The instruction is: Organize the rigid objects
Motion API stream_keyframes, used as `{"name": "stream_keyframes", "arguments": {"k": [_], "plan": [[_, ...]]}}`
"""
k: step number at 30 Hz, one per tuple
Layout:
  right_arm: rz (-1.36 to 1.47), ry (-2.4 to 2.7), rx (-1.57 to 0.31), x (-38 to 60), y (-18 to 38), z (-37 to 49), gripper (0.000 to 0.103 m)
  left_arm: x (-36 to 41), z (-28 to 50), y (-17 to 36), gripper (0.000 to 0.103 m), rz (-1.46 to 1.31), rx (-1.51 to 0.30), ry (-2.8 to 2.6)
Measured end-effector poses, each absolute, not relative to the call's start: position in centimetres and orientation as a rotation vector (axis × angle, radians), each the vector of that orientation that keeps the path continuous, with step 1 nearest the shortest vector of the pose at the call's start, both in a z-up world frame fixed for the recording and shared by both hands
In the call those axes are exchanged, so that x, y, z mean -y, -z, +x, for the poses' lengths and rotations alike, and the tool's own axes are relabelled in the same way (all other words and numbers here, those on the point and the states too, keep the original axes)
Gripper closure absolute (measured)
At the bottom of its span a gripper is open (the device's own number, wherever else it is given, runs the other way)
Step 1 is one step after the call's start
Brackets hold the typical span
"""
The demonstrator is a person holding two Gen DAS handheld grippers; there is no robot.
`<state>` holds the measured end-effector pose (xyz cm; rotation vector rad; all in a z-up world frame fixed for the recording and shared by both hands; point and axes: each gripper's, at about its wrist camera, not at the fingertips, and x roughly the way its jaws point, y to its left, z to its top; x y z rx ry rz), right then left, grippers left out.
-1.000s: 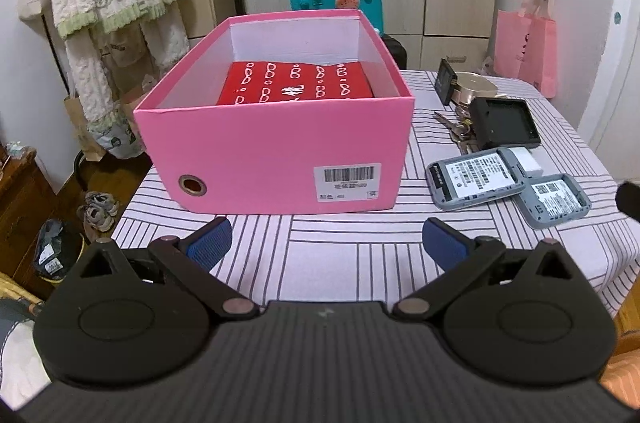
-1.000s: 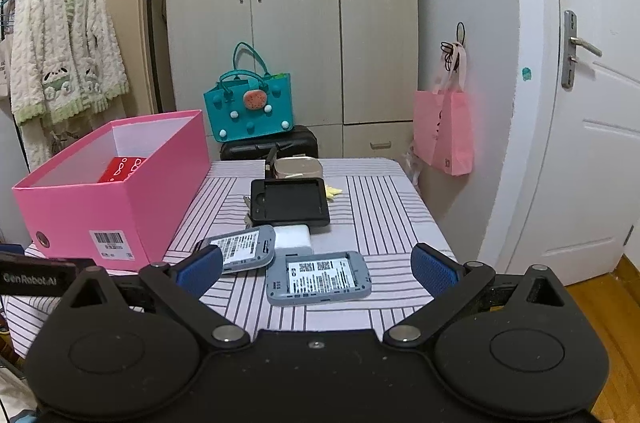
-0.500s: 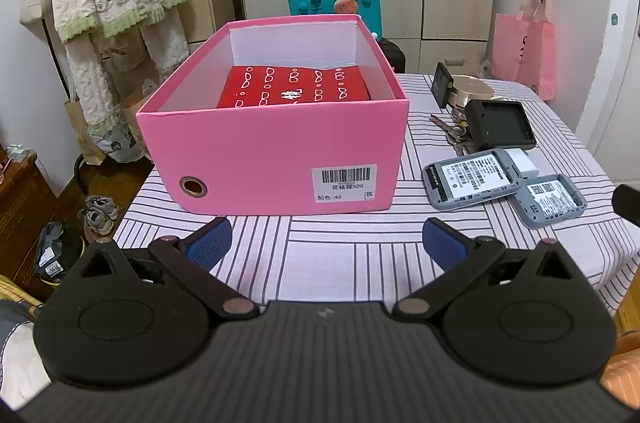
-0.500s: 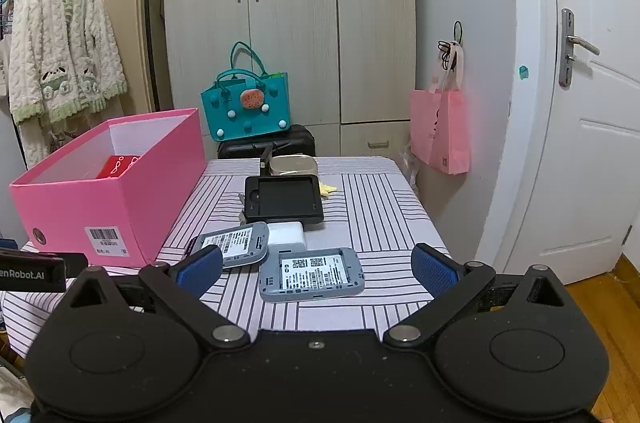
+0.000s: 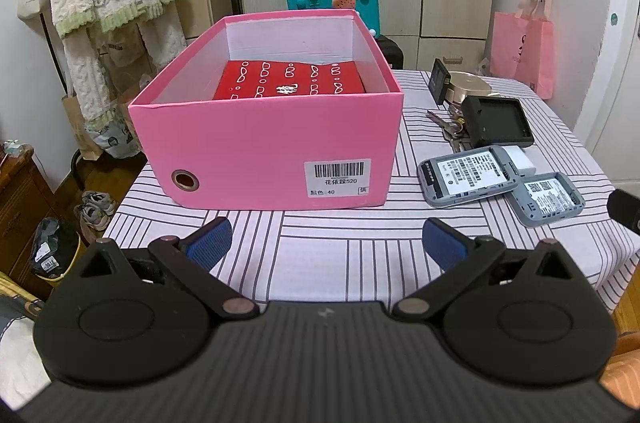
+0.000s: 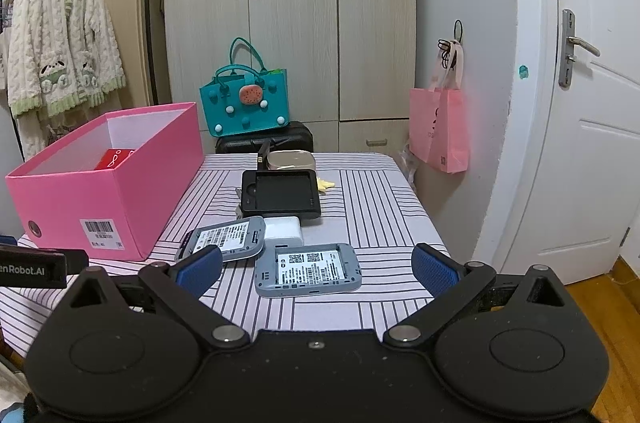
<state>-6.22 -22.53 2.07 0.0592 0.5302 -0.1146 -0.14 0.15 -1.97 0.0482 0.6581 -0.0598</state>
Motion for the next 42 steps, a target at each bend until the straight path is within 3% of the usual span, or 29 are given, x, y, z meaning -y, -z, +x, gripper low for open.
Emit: {"name": "stream_keyframes", "arguments": {"k": [23, 27, 42], "plan": [[0.072, 0.093, -0.538, 23.1, -1.0, -5.9, 0.0, 0.5, 0.1, 2.5, 0.0, 0.02, -0.678, 0.099], [0.146, 0.028, -0.477, 23.7, -0.6, -6.0, 0.0, 0.6, 0.1, 2.5, 0.003, 0.031, -0.667, 0.135], [0.199, -0.147, -0.584, 23.2, -1.5, -1.5, 0.0, -3.9, 1.9, -1.9, 0.012, 0.062, -0.605, 0.24]]}}
